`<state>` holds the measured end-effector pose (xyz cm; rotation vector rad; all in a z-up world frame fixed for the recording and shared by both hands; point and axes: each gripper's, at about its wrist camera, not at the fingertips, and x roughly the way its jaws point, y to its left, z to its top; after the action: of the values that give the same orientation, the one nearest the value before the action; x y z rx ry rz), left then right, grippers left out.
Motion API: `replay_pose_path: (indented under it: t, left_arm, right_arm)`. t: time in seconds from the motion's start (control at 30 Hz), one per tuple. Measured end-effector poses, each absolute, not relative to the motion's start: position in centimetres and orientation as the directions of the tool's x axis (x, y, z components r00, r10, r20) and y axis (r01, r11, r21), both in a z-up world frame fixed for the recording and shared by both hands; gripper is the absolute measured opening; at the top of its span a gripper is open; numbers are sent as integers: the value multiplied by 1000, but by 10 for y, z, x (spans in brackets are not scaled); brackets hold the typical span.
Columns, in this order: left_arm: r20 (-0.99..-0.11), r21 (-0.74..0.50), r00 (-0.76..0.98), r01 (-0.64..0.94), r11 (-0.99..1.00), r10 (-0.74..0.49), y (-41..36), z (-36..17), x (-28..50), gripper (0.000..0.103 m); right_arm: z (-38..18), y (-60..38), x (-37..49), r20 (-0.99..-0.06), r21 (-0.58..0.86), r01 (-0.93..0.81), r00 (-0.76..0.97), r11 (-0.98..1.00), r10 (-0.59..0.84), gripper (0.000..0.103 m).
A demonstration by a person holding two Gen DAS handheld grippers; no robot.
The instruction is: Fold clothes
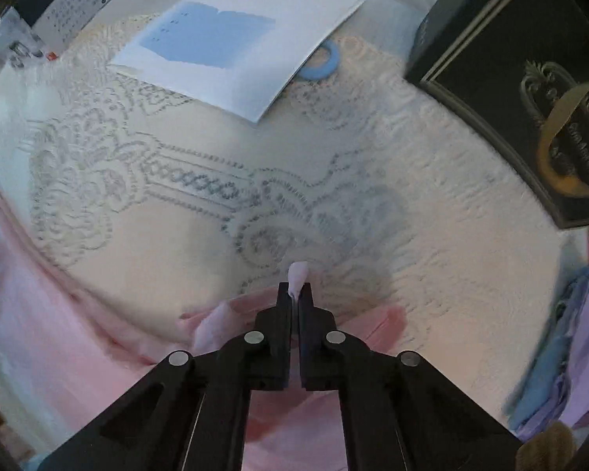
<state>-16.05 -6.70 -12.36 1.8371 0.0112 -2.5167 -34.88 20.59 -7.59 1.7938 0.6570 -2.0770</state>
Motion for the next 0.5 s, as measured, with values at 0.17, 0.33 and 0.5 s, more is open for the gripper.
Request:
replay_pose_path:
  t: [0.17, 0.33, 0.5]
  left_arm:
    - [-947, 67, -313, 6, -998, -65, -61, -129, -162, 42]
    - [-946, 46, -321, 23, -999, -51, -69, -118, -144, 50]
    - [-935, -38, -354, 102, -994, -1, -95, -100, -88, 55]
  right_arm:
    - [-36, 263, -366, -938, -47, 262, -342, -964, -47, 26]
    - [4, 321, -323, -908, 117, 164, -381, -980, -172, 56]
    - [-5, 363, -225, -906, 225, 88, -346, -970, -242, 56]
